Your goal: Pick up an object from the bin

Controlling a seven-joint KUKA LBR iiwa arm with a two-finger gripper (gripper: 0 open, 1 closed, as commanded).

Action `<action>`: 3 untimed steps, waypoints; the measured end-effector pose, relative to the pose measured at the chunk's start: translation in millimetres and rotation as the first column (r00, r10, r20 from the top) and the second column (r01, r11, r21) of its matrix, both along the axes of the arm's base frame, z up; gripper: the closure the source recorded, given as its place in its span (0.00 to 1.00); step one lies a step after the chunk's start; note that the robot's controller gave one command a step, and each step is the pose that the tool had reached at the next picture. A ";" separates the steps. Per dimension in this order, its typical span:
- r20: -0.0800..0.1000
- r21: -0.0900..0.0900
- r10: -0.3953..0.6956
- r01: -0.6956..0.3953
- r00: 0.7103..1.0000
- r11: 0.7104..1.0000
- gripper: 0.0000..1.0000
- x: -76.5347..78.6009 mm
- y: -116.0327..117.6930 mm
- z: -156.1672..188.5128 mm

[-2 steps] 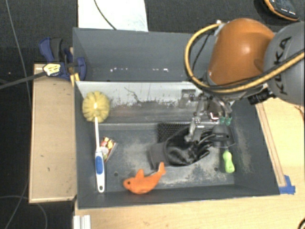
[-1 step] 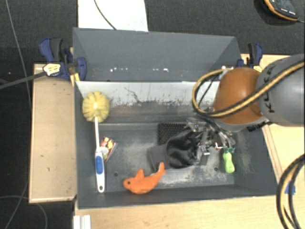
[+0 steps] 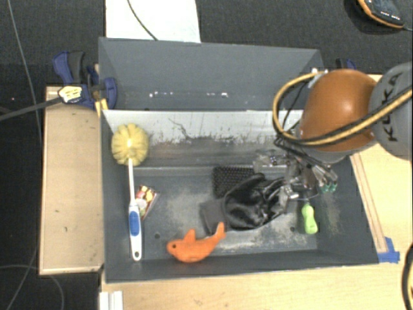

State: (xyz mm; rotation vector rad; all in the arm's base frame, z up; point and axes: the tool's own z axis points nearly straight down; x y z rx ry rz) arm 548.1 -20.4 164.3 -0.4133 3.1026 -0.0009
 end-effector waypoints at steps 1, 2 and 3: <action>-0.005 0.000 0.185 -0.185 0.983 0.983 0.00 5.6 40.5 -49.4; 0.008 0.009 -0.034 0.034 0.999 0.999 0.00 43.5 29.8 -90.7; 0.015 -0.017 0.609 -0.609 0.793 0.793 1.00 23.3 48.9 -85.8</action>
Offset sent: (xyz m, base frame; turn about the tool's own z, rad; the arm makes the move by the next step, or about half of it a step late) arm 0.0412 0.0246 -0.0943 0.0386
